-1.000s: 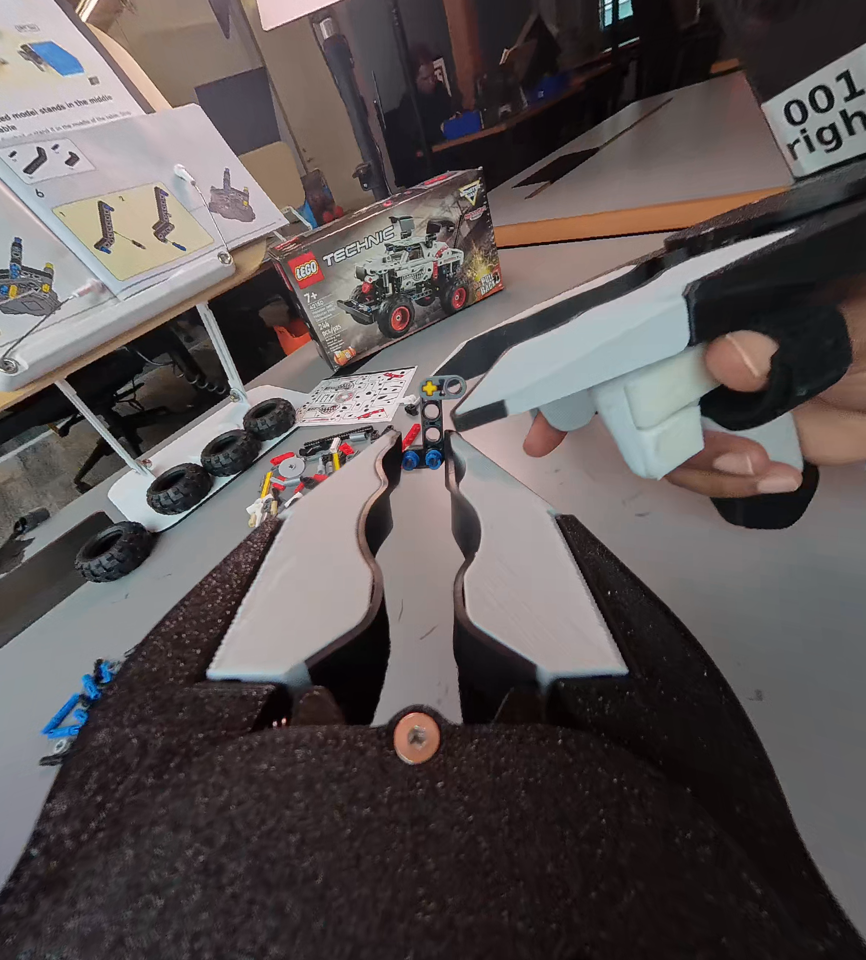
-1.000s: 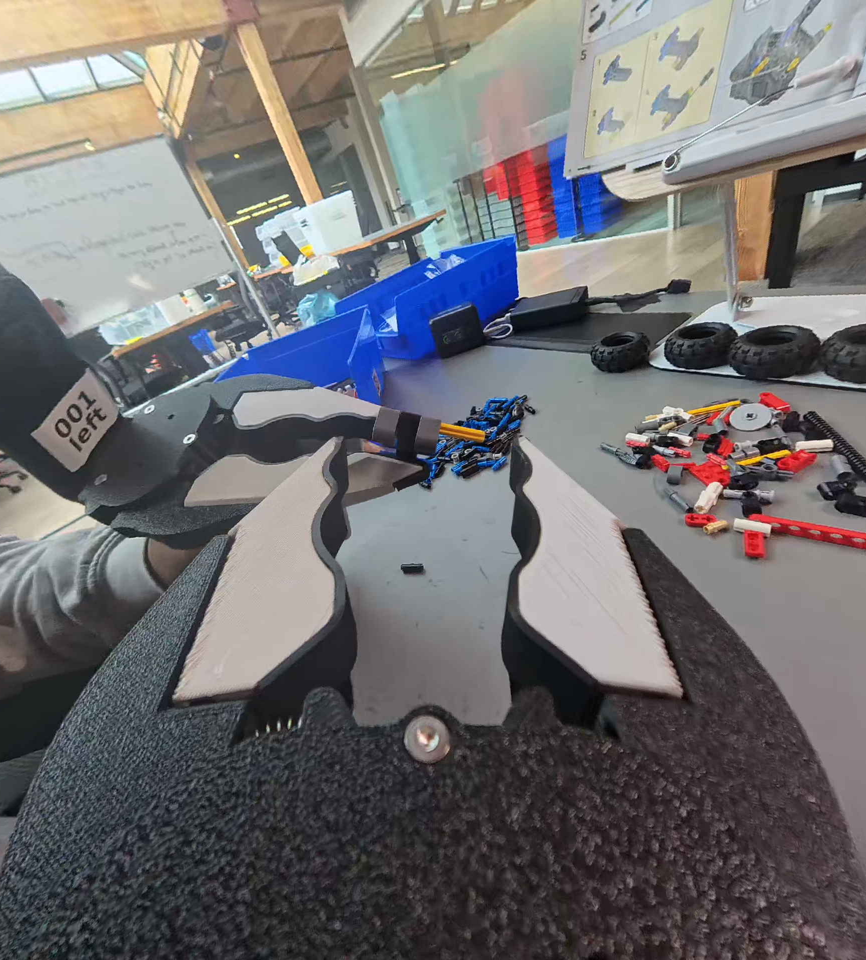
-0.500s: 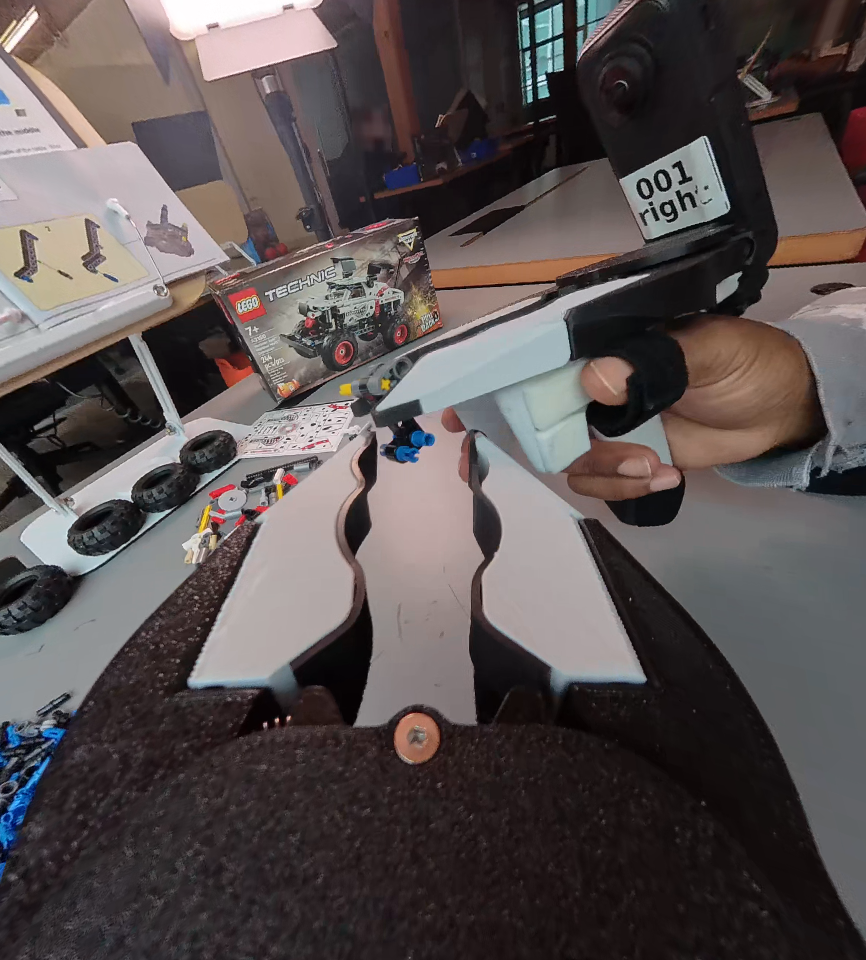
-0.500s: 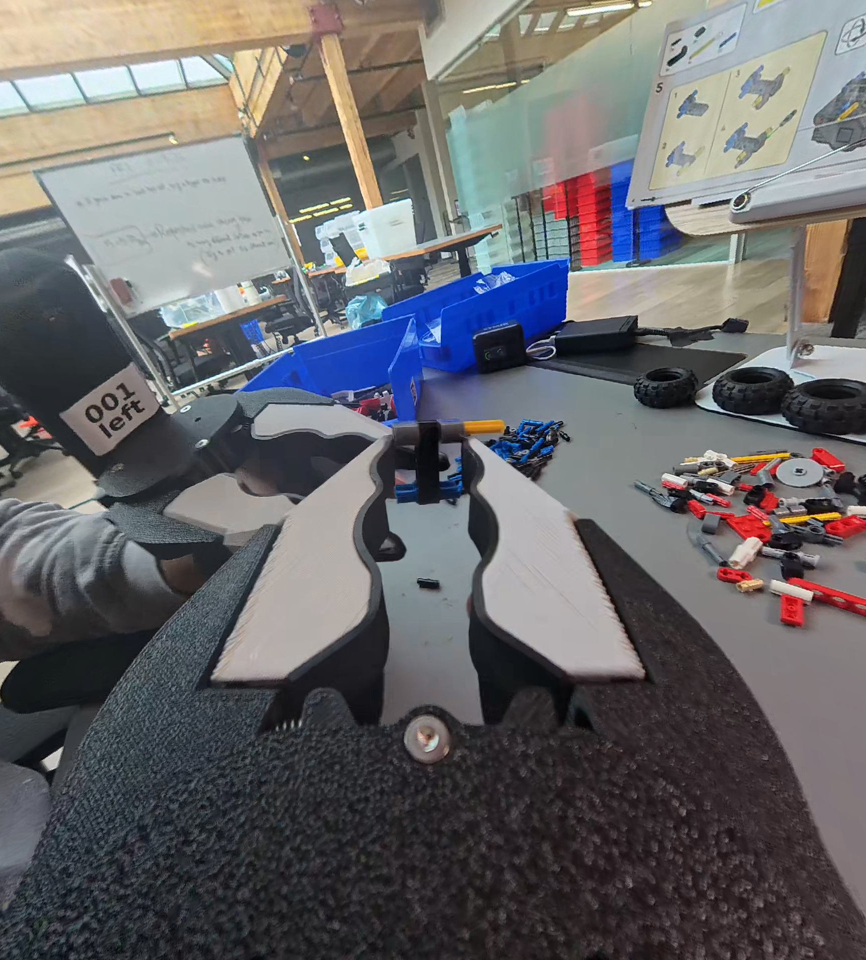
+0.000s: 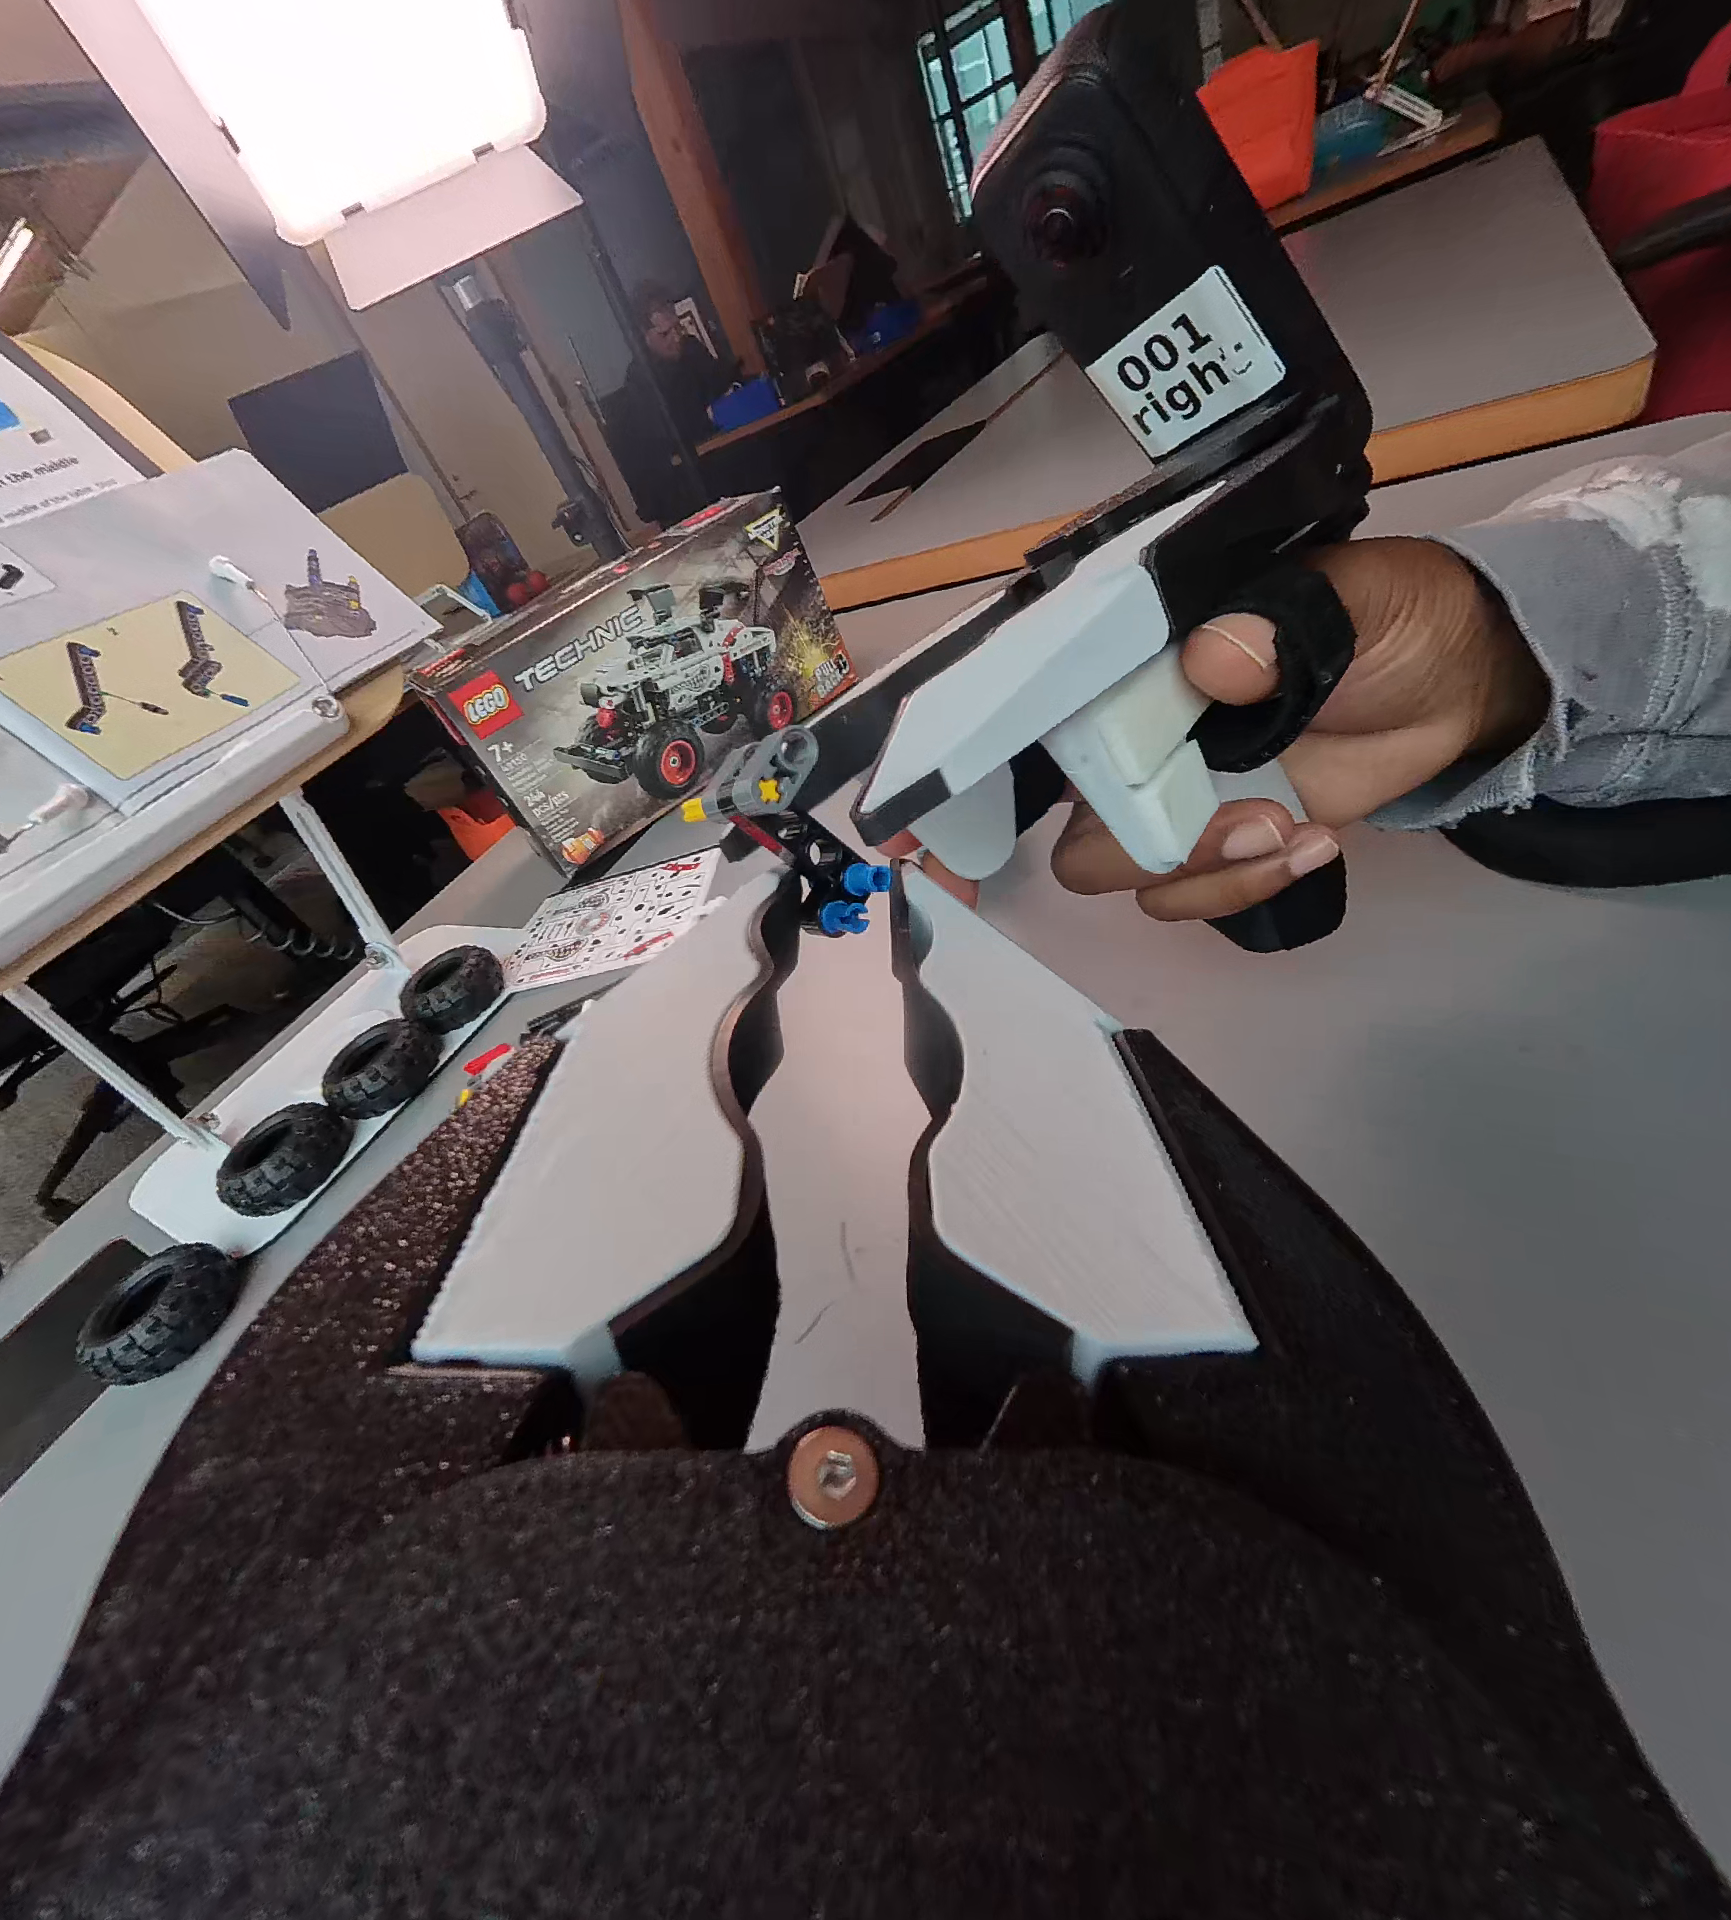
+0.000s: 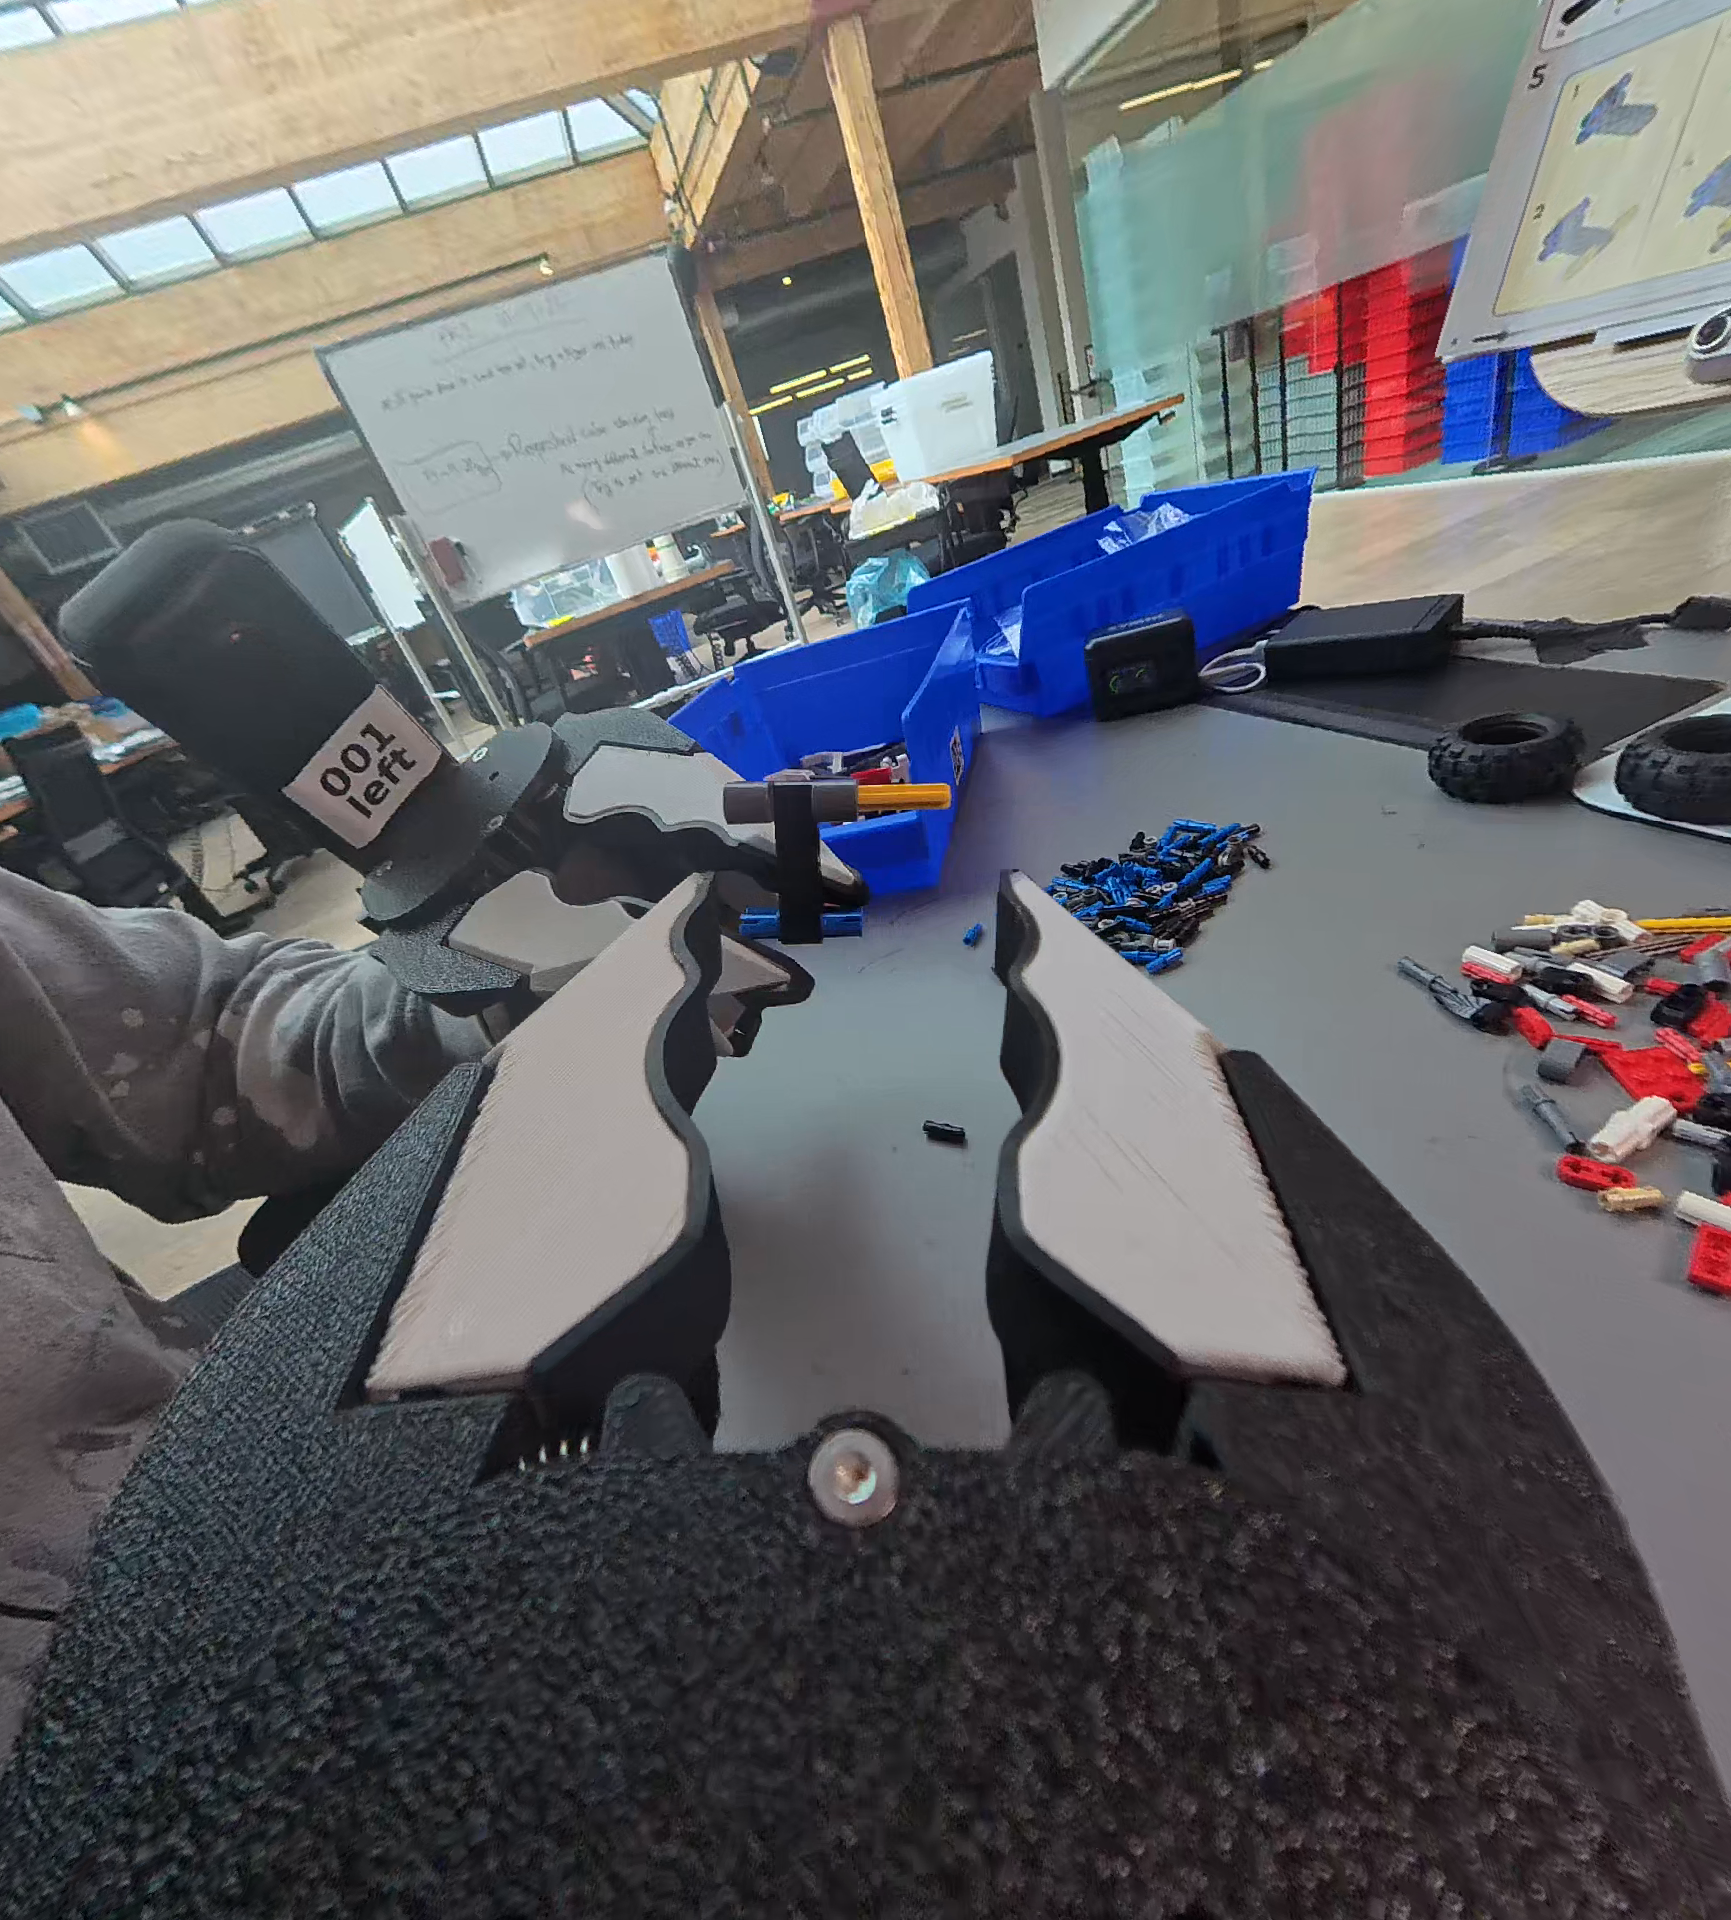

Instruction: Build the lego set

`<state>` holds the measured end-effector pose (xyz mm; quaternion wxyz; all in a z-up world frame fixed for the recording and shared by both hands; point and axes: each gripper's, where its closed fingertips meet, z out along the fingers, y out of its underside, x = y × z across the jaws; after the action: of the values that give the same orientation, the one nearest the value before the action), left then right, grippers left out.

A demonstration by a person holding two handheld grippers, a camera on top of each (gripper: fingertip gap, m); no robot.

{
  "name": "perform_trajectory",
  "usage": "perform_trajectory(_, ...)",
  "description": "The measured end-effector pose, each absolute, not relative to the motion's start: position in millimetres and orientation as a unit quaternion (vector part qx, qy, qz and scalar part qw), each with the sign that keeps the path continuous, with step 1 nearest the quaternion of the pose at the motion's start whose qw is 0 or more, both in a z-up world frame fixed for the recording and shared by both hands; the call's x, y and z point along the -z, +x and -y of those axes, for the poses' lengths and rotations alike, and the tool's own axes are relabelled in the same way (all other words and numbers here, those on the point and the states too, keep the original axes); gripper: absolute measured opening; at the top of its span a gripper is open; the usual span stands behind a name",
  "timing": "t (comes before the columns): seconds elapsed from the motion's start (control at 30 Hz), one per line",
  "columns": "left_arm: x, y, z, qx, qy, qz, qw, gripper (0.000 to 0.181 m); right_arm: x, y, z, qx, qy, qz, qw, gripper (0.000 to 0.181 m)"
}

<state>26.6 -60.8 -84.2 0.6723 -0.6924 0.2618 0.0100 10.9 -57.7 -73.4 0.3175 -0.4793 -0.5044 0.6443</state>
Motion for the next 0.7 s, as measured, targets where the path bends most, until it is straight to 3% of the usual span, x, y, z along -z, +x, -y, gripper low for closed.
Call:
perform_trajectory(0.03, 85.4, 29.0, 61.2, 0.001, -0.695, -0.264, 0.668, 0.017, 72.4, 10.6, 57.6, -0.643, -0.477, 0.504, 0.323, 0.055)
perform_trajectory(0.1, 87.1, 35.1, 62.8, 0.021, -0.696, -0.271, 0.664, 0.017, 71.3, 9.3, 60.9, -0.638, -0.471, 0.512, 0.329, 0.055)
perform_trajectory(0.3, 87.3, 43.1, 67.6, 0.068, -0.700, -0.276, 0.655, 0.017, 76.4, 11.5, 74.7, -0.638, -0.449, 0.540, 0.316, 0.031)
perform_trajectory(0.5, 87.3, 43.5, 68.7, 0.086, -0.705, -0.273, 0.649, 0.017, 78.3, 8.1, 61.8, -0.602, -0.474, 0.540, 0.349, 0.056)
perform_trajectory(0.7, 91.2, 44.3, 70.4, 0.111, -0.717, -0.276, 0.630, 0.017, 78.8, 9.7, 67.9, -0.600, -0.459, 0.551, 0.355, 0.043)
